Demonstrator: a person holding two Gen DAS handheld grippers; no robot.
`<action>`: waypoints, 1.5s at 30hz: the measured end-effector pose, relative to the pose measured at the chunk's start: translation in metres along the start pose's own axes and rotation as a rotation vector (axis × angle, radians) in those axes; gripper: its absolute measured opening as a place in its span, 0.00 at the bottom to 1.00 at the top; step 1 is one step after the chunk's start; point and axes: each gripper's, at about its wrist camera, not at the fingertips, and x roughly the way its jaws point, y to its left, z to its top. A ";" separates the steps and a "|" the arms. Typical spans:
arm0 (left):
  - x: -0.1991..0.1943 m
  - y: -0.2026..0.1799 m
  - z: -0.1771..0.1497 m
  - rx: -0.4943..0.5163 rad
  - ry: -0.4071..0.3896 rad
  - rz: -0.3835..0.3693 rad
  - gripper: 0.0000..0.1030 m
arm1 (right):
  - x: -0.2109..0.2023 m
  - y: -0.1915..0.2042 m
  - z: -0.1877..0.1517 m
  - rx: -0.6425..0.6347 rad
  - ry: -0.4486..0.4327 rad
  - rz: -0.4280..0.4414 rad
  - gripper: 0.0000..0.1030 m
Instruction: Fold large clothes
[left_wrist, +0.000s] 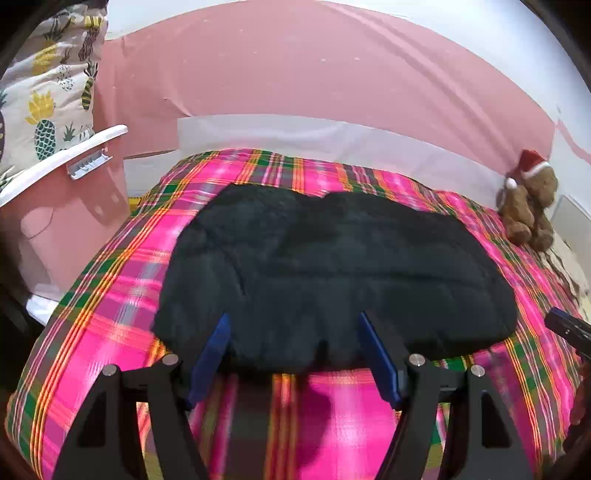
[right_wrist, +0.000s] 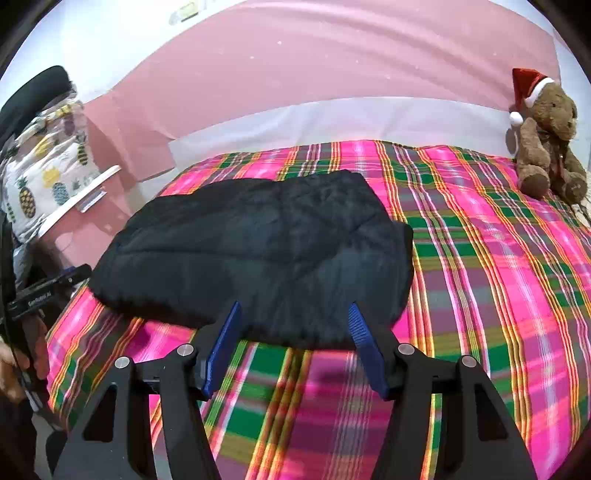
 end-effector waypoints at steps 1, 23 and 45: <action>-0.009 -0.005 -0.007 0.009 -0.003 0.001 0.71 | -0.007 0.002 -0.006 0.001 -0.001 0.000 0.59; -0.084 -0.042 -0.100 -0.011 0.050 0.048 0.77 | -0.069 0.056 -0.092 -0.062 0.033 -0.056 0.59; -0.089 -0.050 -0.107 -0.007 0.058 0.032 0.77 | -0.069 0.062 -0.096 -0.077 0.051 -0.052 0.59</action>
